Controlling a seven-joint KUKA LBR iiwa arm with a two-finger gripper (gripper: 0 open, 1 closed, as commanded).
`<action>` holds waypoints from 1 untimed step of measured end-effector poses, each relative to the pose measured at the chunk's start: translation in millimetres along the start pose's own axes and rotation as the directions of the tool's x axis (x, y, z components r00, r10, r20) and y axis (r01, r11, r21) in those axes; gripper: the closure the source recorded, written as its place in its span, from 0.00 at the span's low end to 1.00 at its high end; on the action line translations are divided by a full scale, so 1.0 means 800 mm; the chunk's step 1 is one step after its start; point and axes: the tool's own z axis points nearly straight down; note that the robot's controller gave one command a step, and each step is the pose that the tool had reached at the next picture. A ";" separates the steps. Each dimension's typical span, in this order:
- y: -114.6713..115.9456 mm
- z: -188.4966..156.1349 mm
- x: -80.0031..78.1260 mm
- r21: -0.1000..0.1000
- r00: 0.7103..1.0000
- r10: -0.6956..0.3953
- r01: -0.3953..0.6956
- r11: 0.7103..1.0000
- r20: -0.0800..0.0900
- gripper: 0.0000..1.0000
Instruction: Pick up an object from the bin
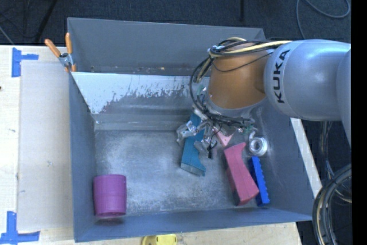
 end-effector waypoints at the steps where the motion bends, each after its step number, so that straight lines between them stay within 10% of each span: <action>1: 0.001 -0.013 0.002 0.001 1.000 -0.001 0.001 1.000 -0.002 1.00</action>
Offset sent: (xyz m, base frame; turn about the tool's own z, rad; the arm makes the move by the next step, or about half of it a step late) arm 0.0001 0.0000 0.0474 0.0000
